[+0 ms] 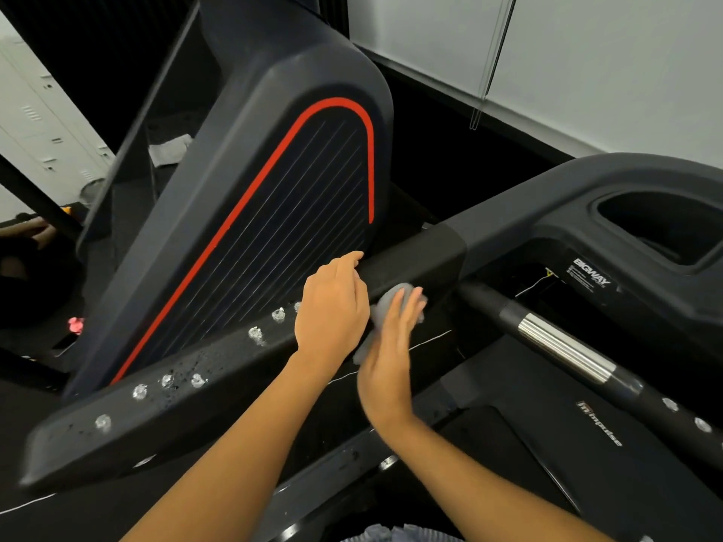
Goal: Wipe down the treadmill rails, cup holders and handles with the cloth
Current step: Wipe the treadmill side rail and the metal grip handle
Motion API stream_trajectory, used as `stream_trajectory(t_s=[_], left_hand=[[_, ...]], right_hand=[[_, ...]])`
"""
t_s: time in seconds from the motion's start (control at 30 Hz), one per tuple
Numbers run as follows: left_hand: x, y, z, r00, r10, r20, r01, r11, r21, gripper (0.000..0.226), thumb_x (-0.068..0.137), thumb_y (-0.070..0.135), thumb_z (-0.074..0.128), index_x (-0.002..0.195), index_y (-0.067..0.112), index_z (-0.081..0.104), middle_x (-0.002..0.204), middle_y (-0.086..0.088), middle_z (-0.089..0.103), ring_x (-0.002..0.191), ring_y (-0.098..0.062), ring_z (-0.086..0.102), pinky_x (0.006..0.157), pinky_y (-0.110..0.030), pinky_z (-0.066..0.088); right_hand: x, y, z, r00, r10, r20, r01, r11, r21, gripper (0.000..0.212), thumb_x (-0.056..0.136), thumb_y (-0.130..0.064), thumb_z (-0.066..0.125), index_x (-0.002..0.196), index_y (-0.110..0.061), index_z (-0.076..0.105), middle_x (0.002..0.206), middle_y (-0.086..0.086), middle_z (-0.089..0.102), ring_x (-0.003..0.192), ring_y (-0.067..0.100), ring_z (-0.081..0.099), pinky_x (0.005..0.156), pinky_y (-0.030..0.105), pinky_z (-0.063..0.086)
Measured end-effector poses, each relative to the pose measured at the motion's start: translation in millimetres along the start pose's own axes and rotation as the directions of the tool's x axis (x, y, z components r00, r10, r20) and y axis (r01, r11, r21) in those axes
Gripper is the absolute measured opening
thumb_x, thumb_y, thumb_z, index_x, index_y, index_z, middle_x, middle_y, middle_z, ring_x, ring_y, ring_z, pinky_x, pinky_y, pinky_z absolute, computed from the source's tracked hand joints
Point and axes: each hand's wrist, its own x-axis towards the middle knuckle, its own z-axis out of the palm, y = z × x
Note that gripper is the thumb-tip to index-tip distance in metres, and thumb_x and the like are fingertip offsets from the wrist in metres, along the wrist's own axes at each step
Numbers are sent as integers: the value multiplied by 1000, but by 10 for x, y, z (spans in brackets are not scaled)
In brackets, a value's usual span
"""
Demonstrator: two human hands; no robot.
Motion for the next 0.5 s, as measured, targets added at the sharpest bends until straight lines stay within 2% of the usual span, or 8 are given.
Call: stream_trajectory(t_s=[0.07, 0.1, 0.17, 0.27, 0.3, 0.4, 0.5], left_hand=[[2, 1, -13, 1000, 4, 2, -4, 1000, -9, 36, 95, 18, 36, 125, 9, 53, 113, -8, 65, 106, -20, 59, 93, -34, 41], [5, 4, -20, 1000, 5, 3, -5, 1000, -18, 36, 95, 17, 36, 125, 9, 54, 114, -8, 65, 106, -20, 59, 94, -34, 41], [15, 2, -25, 1000, -6, 14, 6, 1000, -30, 34, 96, 15, 38, 126, 10, 53, 116, -8, 64, 109, -19, 58, 96, -32, 40], [10, 3, -27, 1000, -14, 9, 14, 999, -41, 33, 97, 16, 38, 126, 10, 53, 117, -7, 63, 110, -18, 57, 97, -31, 39], [5, 6, -28, 1000, -13, 4, 13, 999, -45, 33, 97, 16, 39, 126, 10, 53, 117, -7, 63, 110, -18, 57, 97, -32, 39], [1, 17, -37, 1000, -19, 5, 20, 998, -58, 33, 97, 15, 38, 126, 9, 53, 118, -7, 63, 110, -19, 58, 98, -34, 40], [12, 15, -35, 1000, -9, -8, 9, 998, -58, 32, 97, 16, 39, 125, 9, 54, 115, -7, 65, 106, -18, 59, 95, -31, 40]], right_hand=[[-233, 35, 123, 984, -102, 146, 102, 995, 5, 74, 87, -22, 25, 140, -46, -21, 156, -4, -9, 144, 11, -5, 118, 37, 7], [-297, 68, 157, 973, -129, 191, 139, 990, -36, 74, 87, -24, 23, 135, -53, -25, 153, -14, -15, 142, 7, -10, 118, 39, 7], [-283, 131, 146, 962, -168, 214, 193, 976, -105, 73, 94, -21, 24, 132, -54, -30, 146, -28, -31, 139, 3, -24, 117, 36, 0], [-111, 168, 22, 972, -200, 121, 216, 966, -144, 79, 96, -13, 31, 136, -51, -25, 146, -28, -31, 139, 5, -24, 115, 22, -4], [-40, 169, -15, 983, -168, 79, 177, 975, -134, 82, 95, -11, 33, 136, -53, -24, 146, -29, -30, 139, 3, -24, 116, 22, -4], [55, 102, -16, 997, -83, -6, 82, 993, -87, 85, 91, -12, 34, 132, -58, -24, 146, -30, -26, 138, -3, -23, 117, 35, 3], [-21, 60, 44, 993, -105, 50, 109, 991, -80, 77, 95, -19, 29, 131, -58, -26, 144, -33, -31, 138, 1, -25, 117, 31, -2]])
